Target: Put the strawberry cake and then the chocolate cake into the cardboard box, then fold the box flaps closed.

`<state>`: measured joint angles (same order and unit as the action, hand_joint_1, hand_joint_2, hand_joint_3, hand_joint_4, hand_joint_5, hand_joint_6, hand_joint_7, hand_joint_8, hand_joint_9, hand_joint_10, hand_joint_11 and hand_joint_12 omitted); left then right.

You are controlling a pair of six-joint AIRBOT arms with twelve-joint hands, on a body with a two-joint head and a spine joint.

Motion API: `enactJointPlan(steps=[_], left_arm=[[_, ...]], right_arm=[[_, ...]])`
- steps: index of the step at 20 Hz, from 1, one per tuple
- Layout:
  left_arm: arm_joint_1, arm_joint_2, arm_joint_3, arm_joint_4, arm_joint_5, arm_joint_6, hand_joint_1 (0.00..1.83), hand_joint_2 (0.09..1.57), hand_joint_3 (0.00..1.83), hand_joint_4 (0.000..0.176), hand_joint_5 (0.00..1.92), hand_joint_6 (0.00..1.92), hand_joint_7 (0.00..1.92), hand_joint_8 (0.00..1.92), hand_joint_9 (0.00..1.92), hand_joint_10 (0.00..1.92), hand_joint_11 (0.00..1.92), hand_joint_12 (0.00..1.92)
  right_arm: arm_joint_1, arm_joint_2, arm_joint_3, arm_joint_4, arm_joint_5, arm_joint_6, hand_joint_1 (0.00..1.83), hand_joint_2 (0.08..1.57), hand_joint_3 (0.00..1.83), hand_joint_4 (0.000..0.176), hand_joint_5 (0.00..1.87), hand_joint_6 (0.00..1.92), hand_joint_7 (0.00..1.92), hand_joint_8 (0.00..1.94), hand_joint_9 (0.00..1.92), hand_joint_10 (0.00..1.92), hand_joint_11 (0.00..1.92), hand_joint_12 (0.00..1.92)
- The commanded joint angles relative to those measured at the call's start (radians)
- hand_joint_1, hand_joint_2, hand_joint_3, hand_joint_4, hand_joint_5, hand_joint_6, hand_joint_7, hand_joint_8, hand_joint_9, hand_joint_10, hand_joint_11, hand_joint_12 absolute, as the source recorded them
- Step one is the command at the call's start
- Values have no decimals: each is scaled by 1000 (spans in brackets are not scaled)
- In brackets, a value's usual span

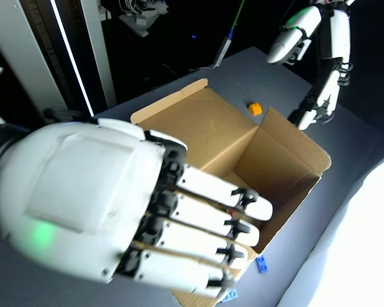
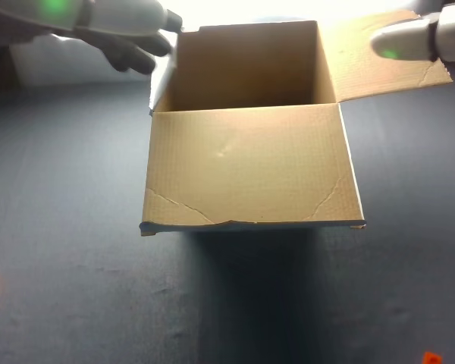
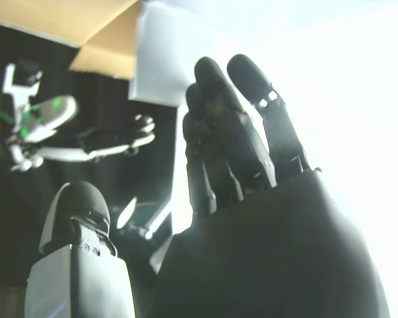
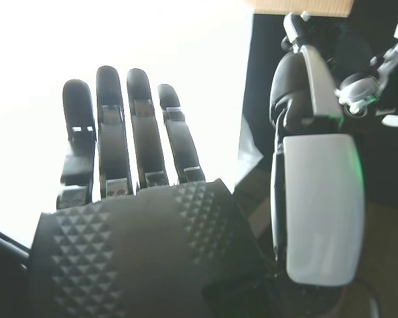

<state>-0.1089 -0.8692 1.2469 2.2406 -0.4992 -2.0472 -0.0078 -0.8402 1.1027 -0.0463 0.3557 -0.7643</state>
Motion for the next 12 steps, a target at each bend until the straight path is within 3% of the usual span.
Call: enactJointPlan(steps=[1,8,12], left_arm=[[-3,7,-2,-75,59,8,359,1108,11,0,443,4,611,3,696,1,205,1228],[65,-17,-5,-342,75,199,338,1115,6,0,445,2,611,1,696,4,195,1233],[127,-47,8,-589,76,410,306,1129,5,5,427,0,594,0,677,0,175,1228]], right_arm=[[0,24,8,10,148,-1,508,1041,0,0,252,19,372,1,268,439,0,1427],[-88,100,12,26,256,-2,431,1073,3,0,221,3,367,5,220,550,0,1404],[-109,129,17,54,272,-23,412,1093,5,0,208,0,357,0,207,592,0,1445]])
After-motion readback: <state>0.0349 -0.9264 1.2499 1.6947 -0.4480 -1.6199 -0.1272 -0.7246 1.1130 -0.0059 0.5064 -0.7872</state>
